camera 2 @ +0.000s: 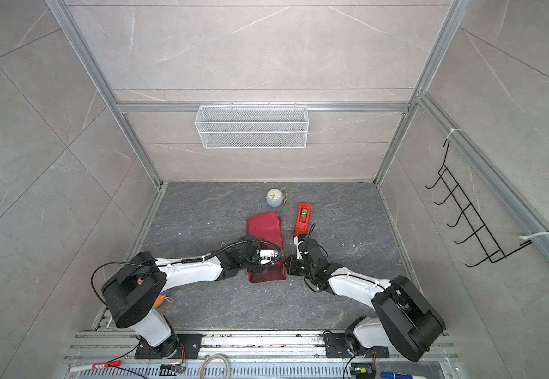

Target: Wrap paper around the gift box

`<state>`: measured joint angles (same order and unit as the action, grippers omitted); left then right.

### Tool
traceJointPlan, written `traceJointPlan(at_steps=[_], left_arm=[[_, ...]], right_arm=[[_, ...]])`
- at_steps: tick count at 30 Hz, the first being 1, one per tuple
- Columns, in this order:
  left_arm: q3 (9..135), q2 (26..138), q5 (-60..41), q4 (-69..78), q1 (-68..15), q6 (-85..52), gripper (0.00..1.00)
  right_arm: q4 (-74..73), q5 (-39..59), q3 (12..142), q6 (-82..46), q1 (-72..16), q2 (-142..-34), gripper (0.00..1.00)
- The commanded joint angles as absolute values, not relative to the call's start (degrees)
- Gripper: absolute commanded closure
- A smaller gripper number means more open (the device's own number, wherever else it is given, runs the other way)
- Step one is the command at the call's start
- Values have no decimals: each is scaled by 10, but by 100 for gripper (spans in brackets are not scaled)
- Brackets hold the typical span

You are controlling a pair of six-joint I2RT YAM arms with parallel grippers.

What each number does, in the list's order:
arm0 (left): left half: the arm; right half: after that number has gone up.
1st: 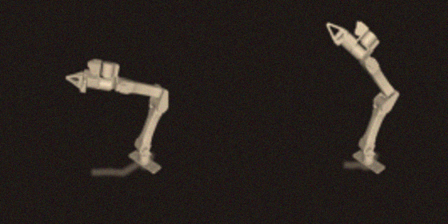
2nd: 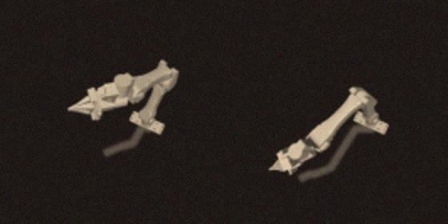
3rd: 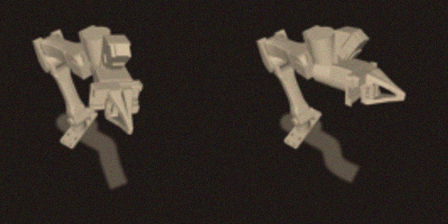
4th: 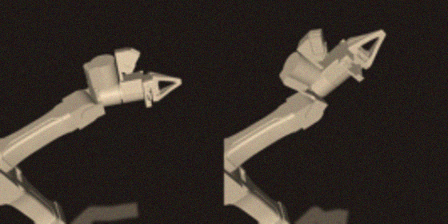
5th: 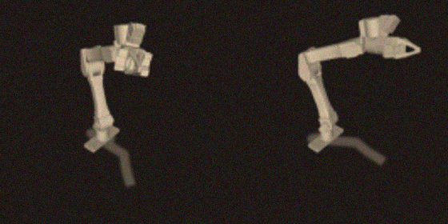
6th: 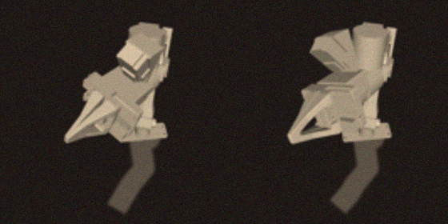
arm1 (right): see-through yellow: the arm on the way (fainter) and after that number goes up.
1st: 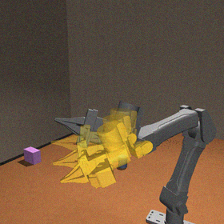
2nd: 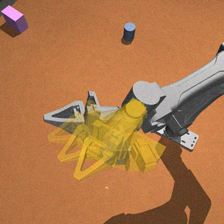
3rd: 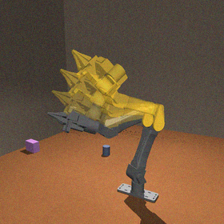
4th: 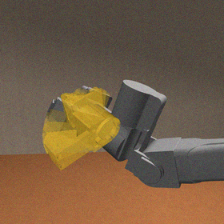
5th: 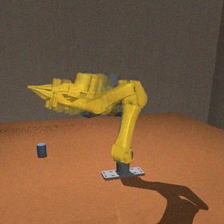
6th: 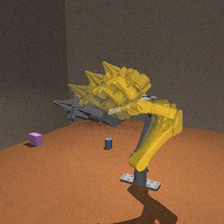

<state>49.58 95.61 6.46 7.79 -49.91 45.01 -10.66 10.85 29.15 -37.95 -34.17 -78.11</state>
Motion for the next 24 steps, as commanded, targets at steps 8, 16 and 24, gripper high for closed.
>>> traceJointPlan(at_steps=[8, 16, 24], left_arm=[[485, 966, 76, 46, -498, 452, 24], [485, 966, 70, 47, -498, 450, 24], [488, 963, 62, 40, -497, 442, 24]], right_arm=[[-158, 127, 284, -395, -351, -793, 83], [-202, 123, 276, -414, -362, -812, 84], [-247, 104, 262, -430, -378, -832, 86]])
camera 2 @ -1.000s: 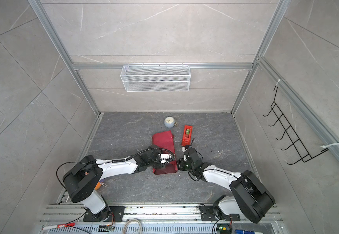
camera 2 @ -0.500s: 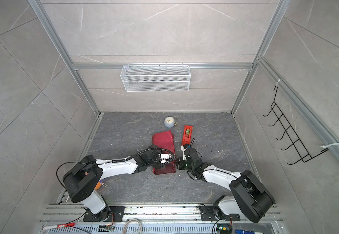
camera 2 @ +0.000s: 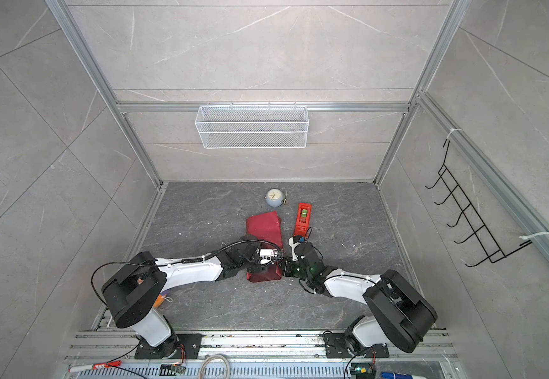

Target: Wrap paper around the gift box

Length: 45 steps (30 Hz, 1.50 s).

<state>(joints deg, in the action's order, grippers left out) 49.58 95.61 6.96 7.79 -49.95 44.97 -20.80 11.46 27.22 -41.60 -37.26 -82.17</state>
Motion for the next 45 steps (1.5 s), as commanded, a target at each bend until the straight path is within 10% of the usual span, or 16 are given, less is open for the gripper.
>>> traceJointPlan(at_steps=[1, 45], left_arm=[[489, 962, 60, 40, -498, 440, 24], [537, 965, 46, 48, -498, 262, 13]], right_arm=[[-254, 102, 260, -432, -379, -834, 86], [-405, 25, 221, -468, -418, -911, 93]])
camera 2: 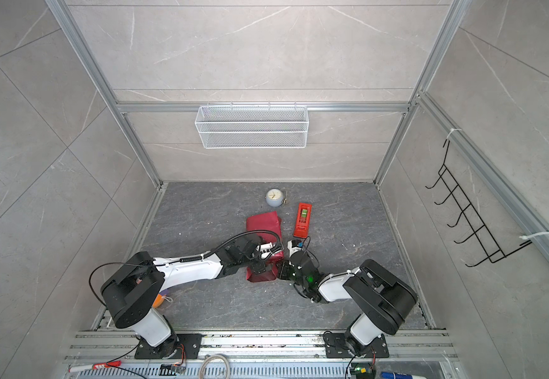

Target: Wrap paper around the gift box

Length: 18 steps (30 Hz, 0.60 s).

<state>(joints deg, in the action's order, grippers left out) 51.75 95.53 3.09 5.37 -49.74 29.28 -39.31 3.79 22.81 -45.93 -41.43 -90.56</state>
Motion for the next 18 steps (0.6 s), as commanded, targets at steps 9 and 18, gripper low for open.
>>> traceJointPlan(at_steps=[9, 18], left_arm=[[532, 985, 91, 54, -511, 284, 14], [515, 984, 124, 62, -512, 309, 16]], right_arm=[[-400, 22, 223, -467, -418, -908, 94], [-369, 9, 208, -456, -418, -876, 93]])
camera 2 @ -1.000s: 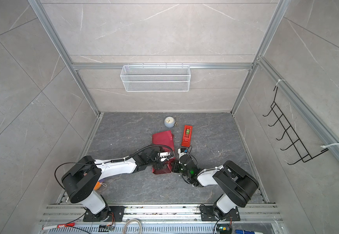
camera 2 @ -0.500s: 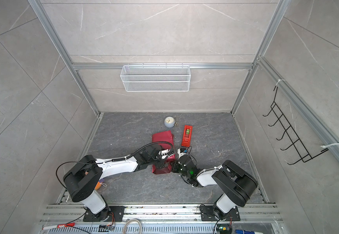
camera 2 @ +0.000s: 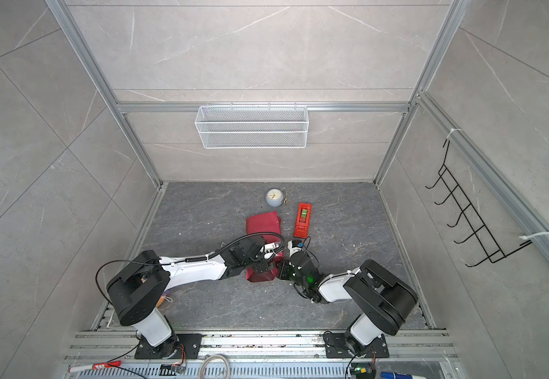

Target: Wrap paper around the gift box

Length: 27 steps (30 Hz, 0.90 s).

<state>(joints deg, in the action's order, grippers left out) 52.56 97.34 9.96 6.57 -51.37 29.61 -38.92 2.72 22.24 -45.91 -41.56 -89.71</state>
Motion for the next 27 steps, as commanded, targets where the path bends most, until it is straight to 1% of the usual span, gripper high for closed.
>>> traceJointPlan(at_steps=[1, 17, 27], left_arm=[[513, 984, 123, 65, -512, 310, 16], [507, 990, 117, 73, -512, 310, 16], [498, 991, 120, 87, -512, 315, 16]], right_arm=[[-364, 9, 205, -455, -418, -872, 93], [-390, 17, 228, -448, -418, -929, 93], [-428, 31, 215, -465, -430, -964, 93]])
